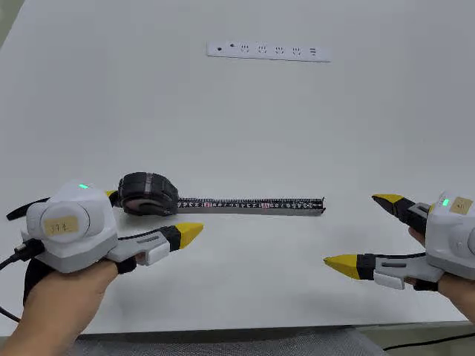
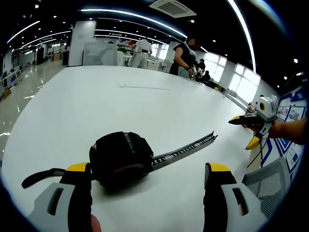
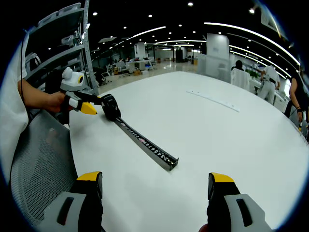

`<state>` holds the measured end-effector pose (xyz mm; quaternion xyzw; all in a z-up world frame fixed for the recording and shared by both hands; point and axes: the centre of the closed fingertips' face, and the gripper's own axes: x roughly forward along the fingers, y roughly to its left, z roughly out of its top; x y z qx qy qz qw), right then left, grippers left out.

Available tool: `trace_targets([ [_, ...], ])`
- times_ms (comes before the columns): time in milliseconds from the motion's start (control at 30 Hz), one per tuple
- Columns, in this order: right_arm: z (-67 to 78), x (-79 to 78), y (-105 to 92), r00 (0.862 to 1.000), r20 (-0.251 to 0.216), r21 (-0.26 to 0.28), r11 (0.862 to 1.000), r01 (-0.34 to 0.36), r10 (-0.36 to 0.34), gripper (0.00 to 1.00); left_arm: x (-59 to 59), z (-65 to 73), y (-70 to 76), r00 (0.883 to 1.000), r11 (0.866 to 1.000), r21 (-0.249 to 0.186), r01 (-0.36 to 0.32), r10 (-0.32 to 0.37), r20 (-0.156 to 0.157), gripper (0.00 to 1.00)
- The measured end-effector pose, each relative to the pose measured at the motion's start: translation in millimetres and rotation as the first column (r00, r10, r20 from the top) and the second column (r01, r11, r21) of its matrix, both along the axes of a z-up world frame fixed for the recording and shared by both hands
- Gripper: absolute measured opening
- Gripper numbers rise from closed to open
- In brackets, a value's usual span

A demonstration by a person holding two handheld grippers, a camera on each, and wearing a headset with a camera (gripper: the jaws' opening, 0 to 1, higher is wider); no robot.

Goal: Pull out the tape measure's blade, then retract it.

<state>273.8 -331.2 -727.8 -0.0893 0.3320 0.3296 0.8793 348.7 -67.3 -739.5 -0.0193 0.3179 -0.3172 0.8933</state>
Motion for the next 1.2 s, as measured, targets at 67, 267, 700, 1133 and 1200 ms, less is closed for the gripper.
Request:
trace_targets([
  [67,-0.6,1.9,-0.7,1.000,-0.002,-0.001,1.000,-0.003,0.003,0.90,2.0,0.8,0.4,1.000,1.000,-0.011,-0.026,0.026,0.000,0.94],
  [267,-5.4,8.4,-5.2,0.999,-0.012,-0.014,0.999,-0.035,0.035,0.83,5.2,-0.3,0.2,0.998,0.998,0.001,-0.064,0.064,0.011,0.93],
  [700,-23.5,28.4,-5.2,0.985,-0.048,-0.080,0.983,-0.166,0.163,0.67,17.0,-5.5,3.7,0.982,0.982,0.020,-0.188,0.187,0.017,0.83],
  [1133,-38.6,43.4,-4.3,0.965,-0.078,-0.122,0.958,-0.259,0.251,0.53,23.8,-7.8,12.5,0.968,0.966,0.054,-0.252,0.251,0.032,0.72],
  [1200,-42.2,44.7,-4.7,0.959,-0.086,-0.128,0.952,-0.278,0.269,0.48,25.6,-8.9,13.5,0.965,0.963,0.059,-0.263,0.262,0.031,0.70],
])
